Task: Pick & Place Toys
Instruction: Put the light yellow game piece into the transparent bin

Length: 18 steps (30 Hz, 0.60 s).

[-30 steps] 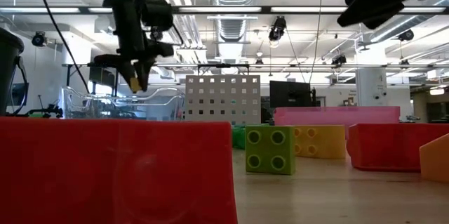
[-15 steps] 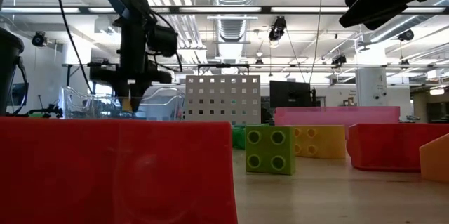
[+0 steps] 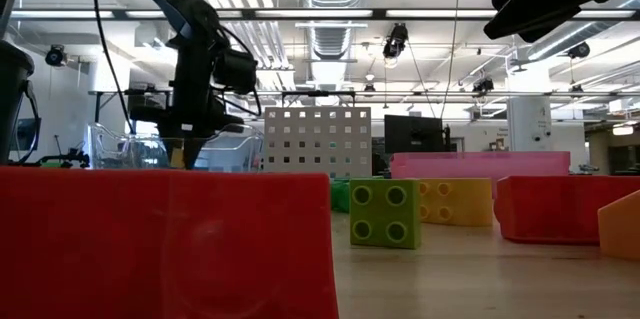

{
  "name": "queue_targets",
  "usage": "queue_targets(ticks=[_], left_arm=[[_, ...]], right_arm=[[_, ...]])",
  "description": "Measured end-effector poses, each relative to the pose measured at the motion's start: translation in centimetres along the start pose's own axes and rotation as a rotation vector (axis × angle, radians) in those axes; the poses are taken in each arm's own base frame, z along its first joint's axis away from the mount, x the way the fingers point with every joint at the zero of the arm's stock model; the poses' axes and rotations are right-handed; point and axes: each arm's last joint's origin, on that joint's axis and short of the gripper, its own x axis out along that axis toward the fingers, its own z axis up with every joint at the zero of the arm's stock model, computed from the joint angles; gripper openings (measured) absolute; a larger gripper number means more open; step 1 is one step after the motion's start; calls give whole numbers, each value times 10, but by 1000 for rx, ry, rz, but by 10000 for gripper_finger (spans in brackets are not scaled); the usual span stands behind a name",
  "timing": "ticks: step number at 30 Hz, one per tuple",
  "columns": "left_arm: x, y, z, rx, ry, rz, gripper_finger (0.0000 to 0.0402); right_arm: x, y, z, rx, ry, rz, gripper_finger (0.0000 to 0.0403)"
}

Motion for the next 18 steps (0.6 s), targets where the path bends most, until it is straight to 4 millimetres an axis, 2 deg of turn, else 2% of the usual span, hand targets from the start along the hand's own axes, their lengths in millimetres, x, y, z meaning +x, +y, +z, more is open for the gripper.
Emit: queue_targets(ticks=[9,18], left_arm=[[3,1,-2,-5,12,10,92],[3,2,-3,9,18,12,179]], right_arm=[[0,0,0,0,0,0,38],[0,0,0,0,1,0,38]])
